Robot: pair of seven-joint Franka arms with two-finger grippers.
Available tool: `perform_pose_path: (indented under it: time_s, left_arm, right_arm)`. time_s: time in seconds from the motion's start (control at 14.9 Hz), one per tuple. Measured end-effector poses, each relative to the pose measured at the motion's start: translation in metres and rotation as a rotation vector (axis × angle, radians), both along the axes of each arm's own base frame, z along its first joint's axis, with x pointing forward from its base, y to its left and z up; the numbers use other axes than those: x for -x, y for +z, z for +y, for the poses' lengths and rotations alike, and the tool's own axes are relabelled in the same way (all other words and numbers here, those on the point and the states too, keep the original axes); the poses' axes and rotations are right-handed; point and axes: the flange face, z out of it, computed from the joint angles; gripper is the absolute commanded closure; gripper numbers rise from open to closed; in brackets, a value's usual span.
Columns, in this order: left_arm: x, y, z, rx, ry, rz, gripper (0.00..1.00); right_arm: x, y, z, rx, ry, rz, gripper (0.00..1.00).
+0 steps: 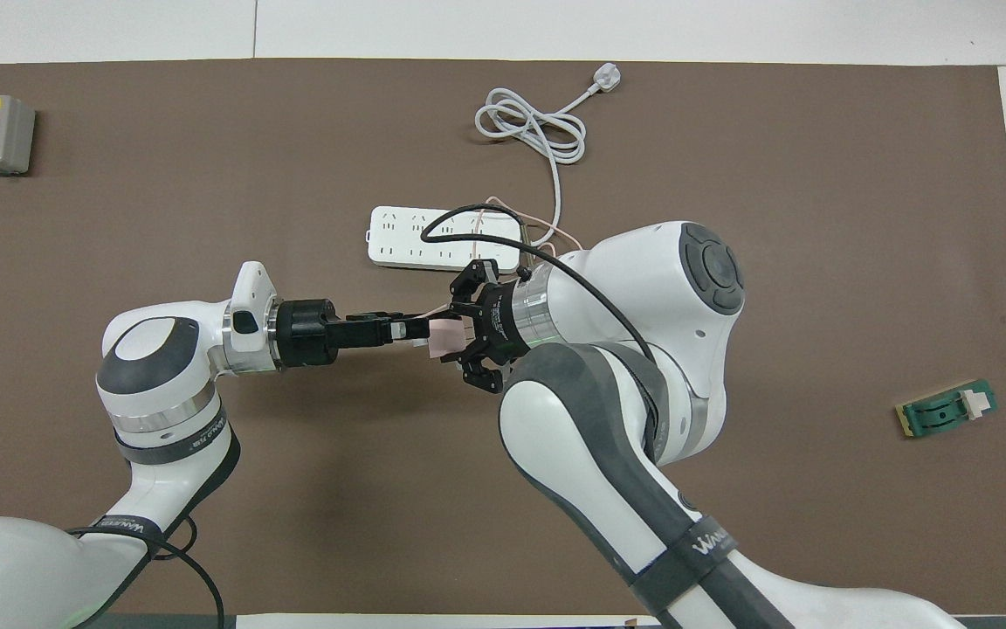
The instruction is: Plug charger into power strip
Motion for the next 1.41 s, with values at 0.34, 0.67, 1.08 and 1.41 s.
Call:
perform_pose_path:
  time_s: [0.34,0.67,1.08,1.41]
  left_arm:
    - [-0.002,0.006,0.011,-0.052,-0.007,-0.029,0.00]
    - [0.003,0.002,0.002,-0.085,-0.022,-0.032,0.00]
    - [0.008,0.002,-0.012,-0.109,-0.034,-0.039,0.00]
    - [0.009,0.003,-0.010,-0.109,-0.030,-0.040,0.00]
  right_arm:
    - [0.000,0.000,0.000,0.000,0.000,0.000,1.00]
    - [0.000,0.000,0.000,0.000,-0.001,-0.001,1.00]
    - [-0.001,0.000,-0.001,0.000,-0.004,-0.003,1.00]
    - [-0.002,-0.002,-0.002,0.002,-0.005,-0.009,1.00]
